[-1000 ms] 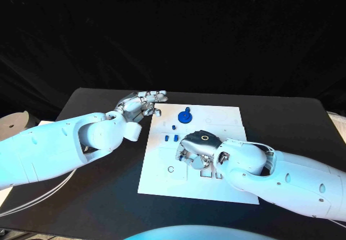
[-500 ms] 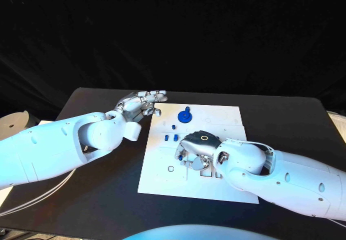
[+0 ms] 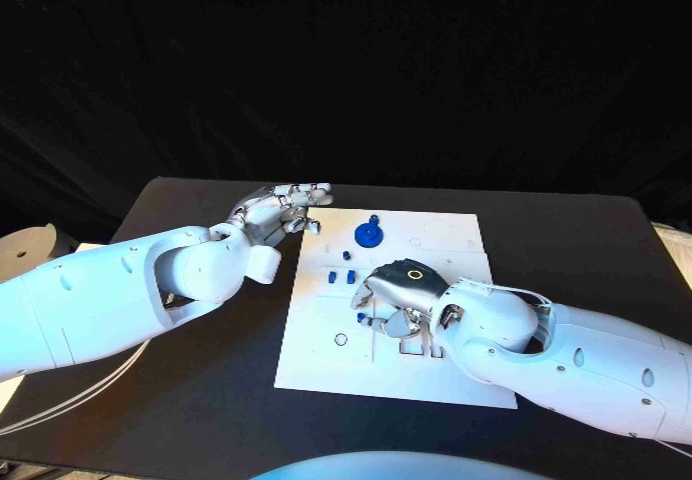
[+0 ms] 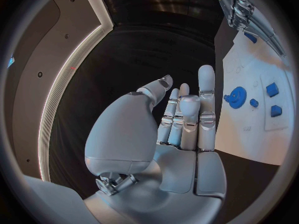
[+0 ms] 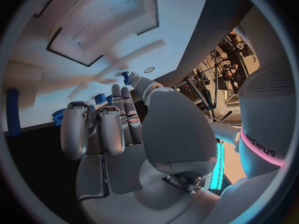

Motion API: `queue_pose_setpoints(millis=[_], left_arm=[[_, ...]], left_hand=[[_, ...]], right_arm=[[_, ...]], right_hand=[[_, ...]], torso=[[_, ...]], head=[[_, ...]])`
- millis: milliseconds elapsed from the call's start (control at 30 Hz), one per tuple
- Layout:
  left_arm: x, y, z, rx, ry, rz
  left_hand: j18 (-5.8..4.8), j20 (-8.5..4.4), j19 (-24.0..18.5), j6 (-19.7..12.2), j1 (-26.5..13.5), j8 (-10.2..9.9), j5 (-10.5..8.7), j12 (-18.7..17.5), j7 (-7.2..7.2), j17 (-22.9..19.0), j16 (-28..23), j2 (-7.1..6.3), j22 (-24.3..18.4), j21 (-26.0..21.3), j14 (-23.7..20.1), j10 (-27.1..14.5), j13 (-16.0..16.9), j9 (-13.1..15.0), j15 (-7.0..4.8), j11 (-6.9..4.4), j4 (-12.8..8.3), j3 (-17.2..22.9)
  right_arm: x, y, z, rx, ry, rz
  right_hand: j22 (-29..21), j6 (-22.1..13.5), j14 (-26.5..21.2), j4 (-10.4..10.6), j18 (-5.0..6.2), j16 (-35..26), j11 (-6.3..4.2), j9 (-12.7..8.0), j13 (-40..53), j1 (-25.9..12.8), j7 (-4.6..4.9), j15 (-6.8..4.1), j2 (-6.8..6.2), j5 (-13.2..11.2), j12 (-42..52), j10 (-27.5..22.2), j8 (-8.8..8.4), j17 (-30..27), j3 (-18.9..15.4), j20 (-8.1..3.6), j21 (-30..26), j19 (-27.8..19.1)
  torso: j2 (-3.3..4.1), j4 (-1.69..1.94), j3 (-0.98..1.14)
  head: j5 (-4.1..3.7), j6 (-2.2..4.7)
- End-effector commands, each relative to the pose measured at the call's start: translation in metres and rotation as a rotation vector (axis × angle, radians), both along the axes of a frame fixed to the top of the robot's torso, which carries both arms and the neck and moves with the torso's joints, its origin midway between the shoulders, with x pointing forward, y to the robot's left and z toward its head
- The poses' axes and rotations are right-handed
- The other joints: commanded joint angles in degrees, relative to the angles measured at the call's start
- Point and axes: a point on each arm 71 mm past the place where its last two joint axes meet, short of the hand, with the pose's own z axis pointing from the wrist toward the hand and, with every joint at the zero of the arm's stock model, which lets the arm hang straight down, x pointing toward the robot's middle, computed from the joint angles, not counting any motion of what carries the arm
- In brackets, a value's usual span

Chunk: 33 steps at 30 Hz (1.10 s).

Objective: Assemble the parts on the task board

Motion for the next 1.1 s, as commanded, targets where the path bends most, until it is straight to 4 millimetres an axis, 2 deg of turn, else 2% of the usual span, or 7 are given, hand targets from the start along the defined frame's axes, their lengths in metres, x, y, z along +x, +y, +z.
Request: queue_pose_setpoints(millis=[33,100,367,567,800,1000,1100], left_arm=[[0.0,-0.001,0.001,-0.008,-0.007,-0.019],[0.0,-0.001,0.001,-0.008,-0.007,-0.019],[0.0,-0.001,0.001,-0.008,-0.007,-0.02],[0.0,0.0,0.001,-0.007,-0.006,-0.019],[0.0,0.001,0.001,-0.006,-0.006,-0.016],[-0.001,-0.001,0.001,-0.008,-0.007,-0.022],[-0.001,-0.001,0.001,-0.007,-0.008,-0.023]], left_hand=[[0.59,0.03,-0.2,-0.5,0.0,0.3,0.31,0.4,0.06,-0.1,0.1,-0.28,-0.1,-0.2,-0.3,-0.4,0.0,0.1,0.12,0.11,-0.2,-0.3],[0.59,0.03,-0.2,-0.5,0.0,0.3,0.31,0.4,0.06,-0.1,0.1,-0.28,-0.1,-0.2,-0.3,-0.4,0.0,0.1,0.12,0.11,-0.2,-0.3],[0.61,0.05,-0.2,-0.5,0.1,0.4,0.33,0.5,0.06,-0.2,0.1,-0.19,-0.1,-0.2,-0.4,-0.5,0.0,0.1,0.12,0.11,-0.3,-0.3],[0.61,0.05,-0.2,-0.5,0.1,0.4,0.33,0.5,0.06,-0.2,0.1,-0.19,-0.1,-0.2,-0.4,-0.5,0.0,0.1,0.12,0.11,-0.3,-0.3],[0.63,0.06,-0.2,-0.6,0.3,0.6,0.35,0.8,0.05,-0.2,0.1,-0.04,-0.1,-0.1,-0.4,-0.6,0.1,0.1,0.12,0.1,-0.4,-0.3],[0.63,0.06,-0.2,-0.6,0.3,0.6,0.35,0.8,0.05,-0.2,0.1,-0.04,-0.1,-0.1,-0.4,-0.6,0.1,0.1,0.12,0.1,-0.4,-0.3],[0.63,0.06,-0.2,-0.6,0.3,0.6,0.35,0.8,0.05,-0.2,0.1,-0.04,-0.1,-0.1,-0.4,-0.6,0.1,0.1,0.12,0.1,-0.4,-0.3]], right_arm=[[-0.001,-0.002,0.009,0.096,-0.044,-0.005],[-0.002,-0.004,0.011,0.107,-0.045,-0.009],[-0.002,-0.016,0.02,0.097,-0.036,-0.032],[0.004,-0.042,0.036,0.036,-0.025,-0.091],[0.019,-0.077,0.061,-0.042,-0.068,-0.189],[0.028,-0.096,0.066,-0.134,-0.077,-0.245],[0.031,-0.101,0.064,-0.17,-0.068,-0.256]], right_hand=[[-0.2,-0.1,3.0,0.0,0.59,-0.3,0.34,-0.1,0.1,0.5,-0.42,0.33,0.29,0.3,0.2,-0.1,-0.27,0.1,-0.2,0.37,-0.3,-0.2],[-0.3,-0.1,3.0,0.0,0.61,-0.3,0.34,-0.1,0.1,0.5,-0.42,0.33,0.29,0.3,0.2,-0.1,-0.27,0.0,-0.3,0.37,-0.3,-0.2],[-0.4,-0.3,2.9,0.0,0.64,-0.4,0.24,-0.2,0.1,0.7,-0.52,0.26,0.4,0.4,0.5,0.3,-0.2,-0.1,-0.5,0.31,-0.4,-0.2],[-0.4,-0.4,2.9,0.0,0.65,-0.5,0.14,-0.3,0.2,0.7,-0.63,0.17,0.3,0.4,0.8,0.7,-0.16,-0.2,-0.9,0.28,-0.5,-0.2],[-0.5,-0.9,2.9,0.1,0.65,-0.8,0.12,-0.5,0.1,0.8,-0.35,0.19,-0.2,0.0,0.9,0.9,-0.24,-0.6,-1.6,0.29,-0.6,-0.2],[-0.4,-1.9,3.0,0.5,0.58,-0.9,0.13,-1.1,0.0,1.0,-0.36,0.4,-0.67,-0.3,0.1,-0.6,-0.25,-0.8,-3.1,0.51,-0.5,-0.1],[-0.4,-2.0,3.0,0.6,0.58,-1.0,0.1,-1.1,0.0,1.1,-0.4,0.4,-0.81,-0.4,0.1,-0.6,-0.22,-1.0,-3.5,0.53,-0.6,-0.1]], torso=[[-0.03,0.0,-0.01],[-0.03,-0.04,-0.07],[-0.05,0.0,-0.05],[-0.05,-0.11,-0.16],[-0.05,-0.07,-0.07],[-0.02,0.05,-0.12],[0.03,0.06,-0.01]], head=[[-0.21,0.17],[-0.3,0.25],[-0.67,0.49],[-1.24,0.9],[-2.35,1.62],[-2.93,2.09],[-2.98,2.21]])
